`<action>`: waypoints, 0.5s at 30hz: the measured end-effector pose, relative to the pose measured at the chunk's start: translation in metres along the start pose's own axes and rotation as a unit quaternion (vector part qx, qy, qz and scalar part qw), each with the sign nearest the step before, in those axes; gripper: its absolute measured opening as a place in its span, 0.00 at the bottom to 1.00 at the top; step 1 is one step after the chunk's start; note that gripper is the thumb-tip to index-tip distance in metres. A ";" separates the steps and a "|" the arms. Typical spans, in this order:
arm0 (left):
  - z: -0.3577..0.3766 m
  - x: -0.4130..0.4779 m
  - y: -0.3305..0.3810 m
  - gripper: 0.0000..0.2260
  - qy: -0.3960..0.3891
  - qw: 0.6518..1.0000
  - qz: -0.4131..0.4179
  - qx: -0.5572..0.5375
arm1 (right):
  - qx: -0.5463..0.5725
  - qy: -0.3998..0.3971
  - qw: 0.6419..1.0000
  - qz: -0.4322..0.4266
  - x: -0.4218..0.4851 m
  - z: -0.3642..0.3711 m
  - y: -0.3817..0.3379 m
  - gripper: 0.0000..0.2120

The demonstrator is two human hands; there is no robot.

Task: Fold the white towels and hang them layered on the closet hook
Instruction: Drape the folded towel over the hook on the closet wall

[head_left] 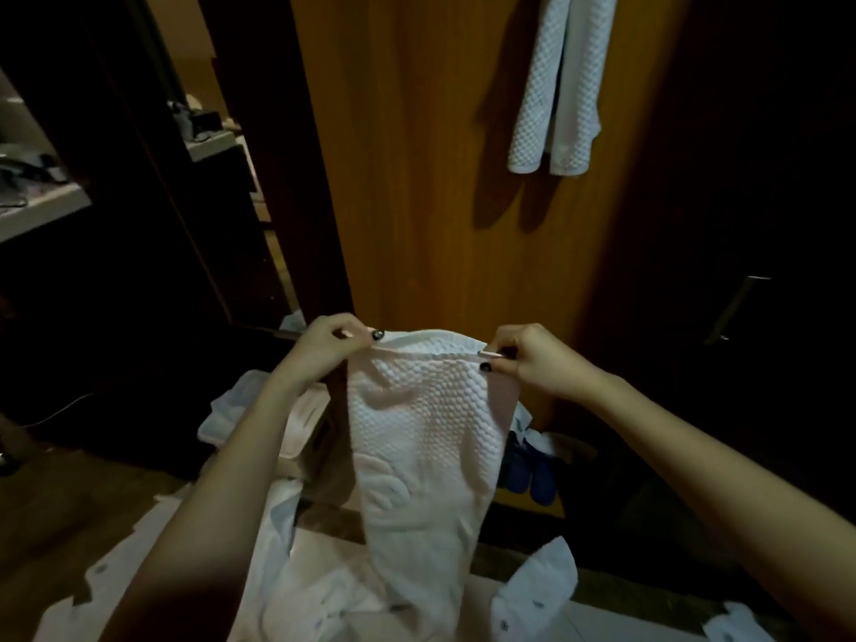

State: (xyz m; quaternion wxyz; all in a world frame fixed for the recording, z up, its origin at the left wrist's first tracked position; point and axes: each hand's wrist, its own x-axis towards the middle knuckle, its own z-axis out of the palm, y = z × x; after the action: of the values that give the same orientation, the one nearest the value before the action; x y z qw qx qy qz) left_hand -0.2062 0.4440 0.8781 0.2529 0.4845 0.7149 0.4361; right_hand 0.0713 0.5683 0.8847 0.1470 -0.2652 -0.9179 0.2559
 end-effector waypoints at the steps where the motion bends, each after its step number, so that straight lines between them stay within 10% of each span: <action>1: 0.006 -0.001 0.000 0.02 -0.004 0.998 0.043 0.050 | 0.002 0.015 1.000 -0.008 0.001 -0.002 -0.006 0.04; 15: 0.110 0.021 0.083 0.09 -0.373 0.888 0.269 0.007 | -0.006 0.007 0.997 0.072 -0.057 -0.057 -0.039 0.05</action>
State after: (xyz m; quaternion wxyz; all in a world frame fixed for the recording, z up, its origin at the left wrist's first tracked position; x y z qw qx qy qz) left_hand -0.0890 0.5171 0.8972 0.3702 0.7871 0.4134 0.2693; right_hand 0.1251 0.5304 0.9451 0.1325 -0.3332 -0.8970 0.2584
